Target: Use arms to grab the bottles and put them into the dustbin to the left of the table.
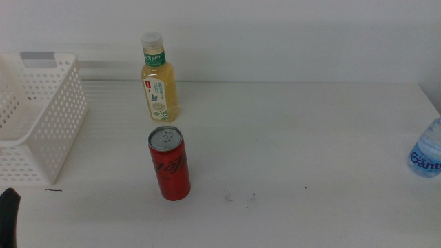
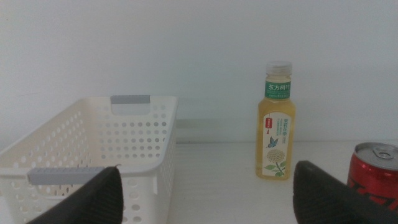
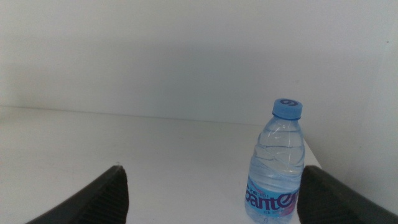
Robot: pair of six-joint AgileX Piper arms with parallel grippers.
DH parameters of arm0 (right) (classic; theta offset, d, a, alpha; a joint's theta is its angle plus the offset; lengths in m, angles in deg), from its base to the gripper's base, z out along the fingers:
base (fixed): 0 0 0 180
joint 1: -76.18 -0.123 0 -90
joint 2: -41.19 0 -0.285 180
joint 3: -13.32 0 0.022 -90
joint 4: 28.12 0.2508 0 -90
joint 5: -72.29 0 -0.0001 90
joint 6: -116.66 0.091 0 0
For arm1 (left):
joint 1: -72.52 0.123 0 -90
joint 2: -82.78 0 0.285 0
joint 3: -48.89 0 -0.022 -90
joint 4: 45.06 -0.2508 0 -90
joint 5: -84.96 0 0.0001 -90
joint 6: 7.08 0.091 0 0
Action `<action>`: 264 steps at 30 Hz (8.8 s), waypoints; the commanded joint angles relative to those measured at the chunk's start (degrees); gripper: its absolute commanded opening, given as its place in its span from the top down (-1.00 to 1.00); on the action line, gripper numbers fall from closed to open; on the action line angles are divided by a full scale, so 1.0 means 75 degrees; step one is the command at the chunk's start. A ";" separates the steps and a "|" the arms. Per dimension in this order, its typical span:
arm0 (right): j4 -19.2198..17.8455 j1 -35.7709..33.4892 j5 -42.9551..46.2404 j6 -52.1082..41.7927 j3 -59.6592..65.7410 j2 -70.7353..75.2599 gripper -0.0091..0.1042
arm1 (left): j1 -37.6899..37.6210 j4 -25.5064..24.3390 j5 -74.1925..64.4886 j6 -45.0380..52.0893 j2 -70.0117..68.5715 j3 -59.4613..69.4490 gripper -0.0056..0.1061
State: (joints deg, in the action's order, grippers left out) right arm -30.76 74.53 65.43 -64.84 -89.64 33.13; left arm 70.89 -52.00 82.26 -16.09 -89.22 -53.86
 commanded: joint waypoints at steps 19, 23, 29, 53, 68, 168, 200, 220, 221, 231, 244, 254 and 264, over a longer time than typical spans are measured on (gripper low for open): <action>-0.0027 0.0049 0.0092 -0.0057 0.0024 0.0036 -0.80 | -0.2039 -0.0020 0.2120 -0.0011 0.3441 -0.0119 -0.78; -0.0027 0.0049 0.0092 -0.0057 0.0024 0.0036 -0.80 | -0.2334 0.0049 0.2942 0.0004 0.4312 -0.0091 -0.78; -0.0027 0.0049 0.0092 -0.0057 0.0024 0.0036 -0.80 | -0.2784 0.0351 0.4946 0.0111 0.5738 -0.0004 -0.78; -0.0027 0.0049 0.0092 -0.0057 0.0024 0.0036 -0.80 | -0.3056 0.0320 0.7047 0.0557 0.8770 -0.0004 -0.78; -0.0027 0.0049 0.0092 -0.0057 0.0024 0.0036 -0.80 | -0.3056 0.0260 0.6522 0.0406 0.8770 -0.0004 -0.78; -0.0027 0.0049 0.0092 0.0148 0.0024 0.0036 -0.80 | -0.3054 0.0195 0.5215 0.0420 1.1818 -0.3992 0.35; -0.0027 0.0049 0.0092 0.0148 0.0024 0.0036 -0.80 | 0.0444 0.2138 -0.7998 0.3485 1.1372 -1.1621 0.35; -0.0027 0.0049 0.0092 0.0148 0.0024 0.0036 -0.80 | 0.2806 0.3408 -0.8581 0.4992 1.3424 -1.3475 0.35; -0.0027 0.0049 0.0092 0.0148 0.0024 0.0036 -0.80 | 0.2806 0.3321 -0.8581 0.4992 1.3581 -1.3562 0.35; -0.0027 0.0049 0.0092 0.0148 0.0024 0.0036 -0.80 | 0.2806 0.2540 -0.8054 0.4675 1.4798 -1.3729 0.35; -0.0027 0.0049 0.0092 0.0148 0.0024 0.0036 -0.80 | 0.2806 0.2336 -0.7756 0.4531 1.5899 -1.3729 0.35; -0.0027 0.0049 0.0092 0.0148 0.0024 0.0036 -0.80 | 0.2791 0.2169 -0.7615 0.4531 1.6071 -1.3729 -0.04; -0.0027 0.0049 0.0092 0.0148 0.0024 0.0036 -0.80 | 0.2494 0.1724 -0.7652 0.4197 1.6004 -1.3729 -0.78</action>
State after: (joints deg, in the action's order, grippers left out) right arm -30.76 74.53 65.79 -63.34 -89.64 33.13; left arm 90.11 -37.73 24.47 16.97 31.83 -156.13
